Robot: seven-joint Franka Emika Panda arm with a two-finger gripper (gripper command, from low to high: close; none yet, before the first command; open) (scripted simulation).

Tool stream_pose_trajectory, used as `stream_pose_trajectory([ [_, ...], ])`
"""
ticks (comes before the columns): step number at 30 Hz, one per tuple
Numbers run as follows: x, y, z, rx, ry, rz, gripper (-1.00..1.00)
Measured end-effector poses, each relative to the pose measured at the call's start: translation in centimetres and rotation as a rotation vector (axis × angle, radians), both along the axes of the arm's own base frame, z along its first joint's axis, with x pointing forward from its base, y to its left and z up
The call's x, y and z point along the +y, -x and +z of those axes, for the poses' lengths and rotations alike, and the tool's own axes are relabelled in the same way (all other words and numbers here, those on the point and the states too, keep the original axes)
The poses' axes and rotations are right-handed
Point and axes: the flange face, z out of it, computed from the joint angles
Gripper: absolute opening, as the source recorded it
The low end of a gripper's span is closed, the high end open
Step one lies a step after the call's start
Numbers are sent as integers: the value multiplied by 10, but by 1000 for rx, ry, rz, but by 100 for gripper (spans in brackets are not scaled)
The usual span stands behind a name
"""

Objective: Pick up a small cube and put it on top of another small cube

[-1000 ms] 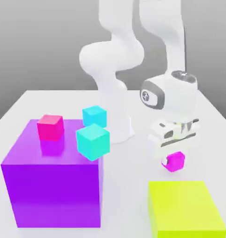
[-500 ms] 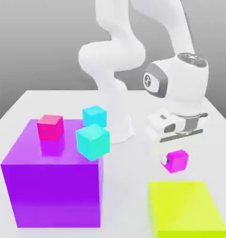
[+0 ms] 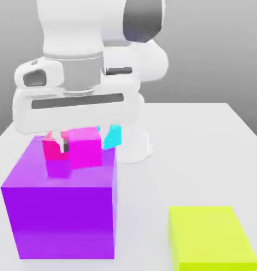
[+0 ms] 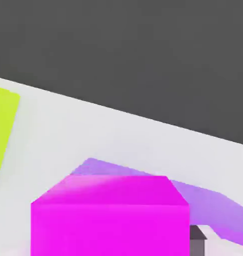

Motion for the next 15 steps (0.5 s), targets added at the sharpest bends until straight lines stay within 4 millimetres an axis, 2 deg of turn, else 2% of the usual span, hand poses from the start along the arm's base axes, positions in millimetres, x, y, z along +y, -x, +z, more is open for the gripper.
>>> stream_pose_trajectory([
  [7, -45, 81, 30, 7, 7, 170, -100],
  [9, -51, 88, 14, 7, 10, 179, -100],
  [11, -53, 90, -12, 7, 10, 182, -100],
  [12, -53, 91, -23, 7, 10, 182, 100],
  [15, -53, 91, -23, 7, 10, 182, 100],
])
